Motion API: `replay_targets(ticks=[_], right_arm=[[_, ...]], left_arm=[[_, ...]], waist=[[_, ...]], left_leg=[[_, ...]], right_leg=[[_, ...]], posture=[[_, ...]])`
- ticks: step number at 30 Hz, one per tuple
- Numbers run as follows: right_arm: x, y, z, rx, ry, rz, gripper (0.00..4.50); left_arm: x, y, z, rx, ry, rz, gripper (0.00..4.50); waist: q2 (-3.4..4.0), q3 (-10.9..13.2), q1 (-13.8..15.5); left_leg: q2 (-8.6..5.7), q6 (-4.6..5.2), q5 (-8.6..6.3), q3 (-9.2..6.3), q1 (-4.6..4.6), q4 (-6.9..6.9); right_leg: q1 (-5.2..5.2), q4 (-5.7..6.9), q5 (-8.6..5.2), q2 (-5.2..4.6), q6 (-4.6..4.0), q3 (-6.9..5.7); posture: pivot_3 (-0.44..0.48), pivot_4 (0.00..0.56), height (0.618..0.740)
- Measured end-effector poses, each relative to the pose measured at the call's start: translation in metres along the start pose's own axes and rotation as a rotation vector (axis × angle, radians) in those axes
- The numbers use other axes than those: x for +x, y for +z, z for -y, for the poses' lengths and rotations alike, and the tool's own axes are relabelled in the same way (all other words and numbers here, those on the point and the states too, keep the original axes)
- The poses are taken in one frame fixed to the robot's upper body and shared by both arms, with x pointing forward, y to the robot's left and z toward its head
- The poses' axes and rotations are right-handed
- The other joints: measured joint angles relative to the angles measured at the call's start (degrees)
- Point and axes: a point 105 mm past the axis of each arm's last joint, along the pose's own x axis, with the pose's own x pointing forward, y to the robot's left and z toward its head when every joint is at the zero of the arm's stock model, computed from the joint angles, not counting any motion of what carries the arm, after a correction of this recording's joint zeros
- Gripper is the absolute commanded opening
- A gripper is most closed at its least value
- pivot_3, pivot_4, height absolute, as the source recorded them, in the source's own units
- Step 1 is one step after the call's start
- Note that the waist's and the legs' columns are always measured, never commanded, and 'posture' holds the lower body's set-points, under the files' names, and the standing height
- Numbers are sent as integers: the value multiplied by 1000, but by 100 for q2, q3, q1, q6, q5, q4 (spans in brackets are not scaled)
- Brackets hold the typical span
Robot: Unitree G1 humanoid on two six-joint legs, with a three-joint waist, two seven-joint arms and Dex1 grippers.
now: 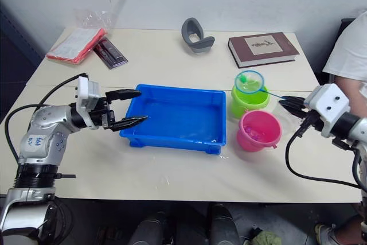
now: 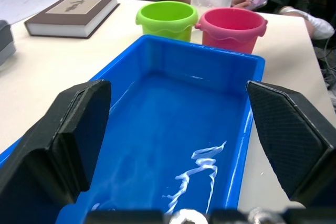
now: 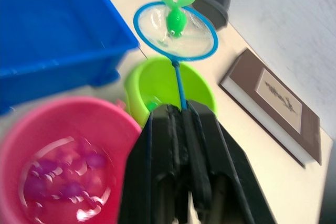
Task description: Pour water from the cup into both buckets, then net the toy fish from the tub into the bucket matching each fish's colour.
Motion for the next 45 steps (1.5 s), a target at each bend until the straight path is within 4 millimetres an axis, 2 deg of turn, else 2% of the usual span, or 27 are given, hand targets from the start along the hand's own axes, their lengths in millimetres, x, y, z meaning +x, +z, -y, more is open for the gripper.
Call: replay_targets(ticks=[3, 6, 13, 21, 24, 30, 35, 38, 45], right_arm=[[0, -12, 4, -62, -38, -37, 0], [2, -24, 4, -260, -21, -107, 0], [12, -22, -1, -635, -16, -96, 0], [23, -17, 7, -940, -46, -89, 0], [24, -11, 17, -997, -91, -77, 0], [29, 3, 21, -1099, -104, -27, 0], [31, -12, 16, -1095, -61, -71, 0], [34, -6, 6, -1107, -28, -14, 0], [29, -13, 15, -1083, -62, -48, 0]], left_arm=[[2, 0, 1, 2, -4, 1, 4412], [3, -5, 3, 39, -12, -32, 4412], [7, -12, 7, 12, -16, -22, 4412], [11, -9, 2, 17, -7, -4, 4412], [12, -9, 2, 18, -7, 0, 4412], [11, -8, 2, 33, -10, 4, 4412], [10, -8, 2, 35, -15, -1, 4412], [10, -8, 2, 34, -15, -2, 4412], [14, -11, 6, 18, -17, 14, 4412]], waist=[[0, 0, -14], [1, 0, -20], [1, 0, -22], [1, 0, -25], [1, 0, -28], [1, 0, -36], [2, 0, -33], [1, 0, -37], [1, 0, -25]], left_leg=[[1, -1, 1, 3, 2, 0], [1, -2, 1, 7, 5, -1], [3, -4, 2, 9, 6, 0], [4, -7, 5, 8, 5, 1], [5, -8, 5, 8, 5, 2], [6, -9, 7, 8, 5, 1], [6, -7, 8, 8, 3, 2], [6, -7, 8, 8, 3, 1], [6, -6, 9, 8, 2, 2]], right_leg=[[0, 0, 0, 1, 0, 3], [0, 0, 0, 1, 0, 7], [0, 1, 0, 0, 0, 11], [-1, 2, 0, 0, 0, 12], [-1, 1, 0, 1, 0, 12], [-1, 1, 0, 2, 0, 12], [-1, 1, 0, 1, 0, 11], [-1, 0, 0, 2, 0, 11], [-1, 1, 0, 1, 0, 11]], posture=[[0, 150, 740], [0, 150, 740], [0, 150, 740], [0, 150, 740], [0, 150, 740], [0, 150, 740], [0, 150, 740], [0, 150, 740], [0, 150, 740]])
